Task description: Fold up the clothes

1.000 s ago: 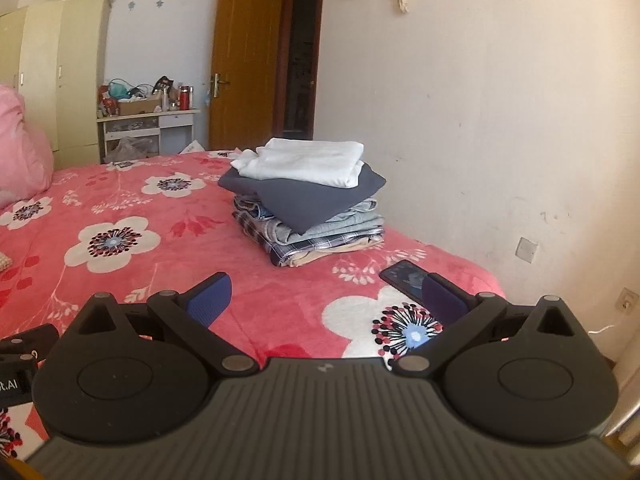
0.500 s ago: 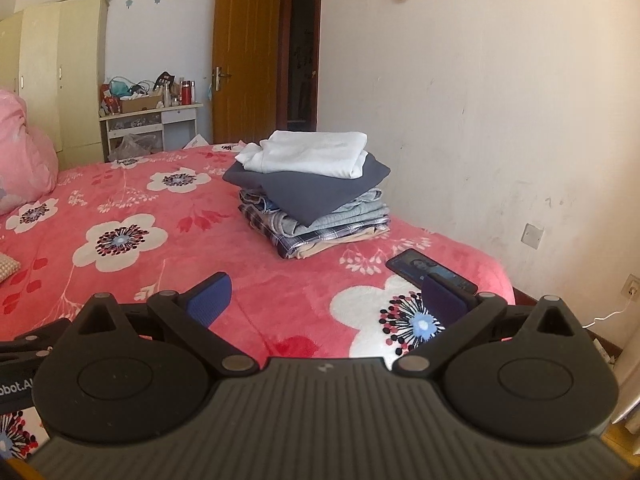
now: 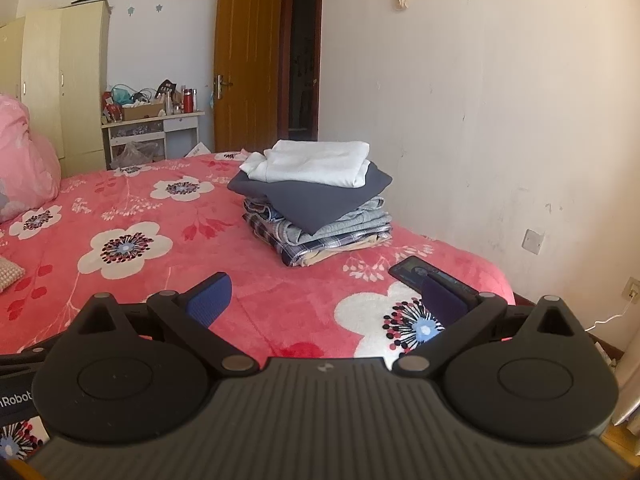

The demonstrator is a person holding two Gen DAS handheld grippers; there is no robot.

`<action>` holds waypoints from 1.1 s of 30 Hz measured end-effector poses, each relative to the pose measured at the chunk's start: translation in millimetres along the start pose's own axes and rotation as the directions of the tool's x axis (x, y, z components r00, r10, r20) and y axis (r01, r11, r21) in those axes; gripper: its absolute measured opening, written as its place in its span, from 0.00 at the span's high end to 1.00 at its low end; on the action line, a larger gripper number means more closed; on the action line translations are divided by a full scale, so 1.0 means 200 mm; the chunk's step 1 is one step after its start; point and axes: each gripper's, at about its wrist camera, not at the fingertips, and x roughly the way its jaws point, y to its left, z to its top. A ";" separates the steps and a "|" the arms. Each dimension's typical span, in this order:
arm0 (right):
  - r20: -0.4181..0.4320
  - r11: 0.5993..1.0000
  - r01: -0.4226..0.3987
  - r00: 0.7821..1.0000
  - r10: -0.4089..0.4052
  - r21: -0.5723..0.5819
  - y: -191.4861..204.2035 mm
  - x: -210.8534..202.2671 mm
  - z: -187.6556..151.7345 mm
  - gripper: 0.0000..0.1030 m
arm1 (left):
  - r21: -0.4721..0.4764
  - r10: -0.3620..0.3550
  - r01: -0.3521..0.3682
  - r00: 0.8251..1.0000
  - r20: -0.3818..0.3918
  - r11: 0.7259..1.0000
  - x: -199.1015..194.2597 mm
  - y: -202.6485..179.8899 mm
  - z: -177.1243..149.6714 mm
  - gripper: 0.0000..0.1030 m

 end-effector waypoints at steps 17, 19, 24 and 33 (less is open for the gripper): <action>-0.008 1.000 0.022 1.000 -0.022 0.011 -0.03 0.00 -0.03 0.01 | 0.048 -0.004 0.003 1.000 0.016 0.999 0.00 -0.08 -0.02 0.00; -0.011 1.000 0.021 1.000 -0.021 0.011 -0.02 0.00 -0.04 0.01 | 0.061 0.010 -0.011 1.000 0.017 0.998 0.00 -0.08 -0.02 0.00; -0.018 1.000 0.018 1.000 -0.018 -0.005 -0.01 0.01 -0.05 0.01 | 0.080 0.029 -0.030 0.999 0.018 0.996 0.02 -0.08 -0.03 0.00; -0.023 1.000 0.015 1.000 -0.015 -0.002 0.01 0.01 -0.05 0.01 | 0.080 0.038 -0.039 0.999 0.014 0.996 0.03 -0.07 -0.03 0.00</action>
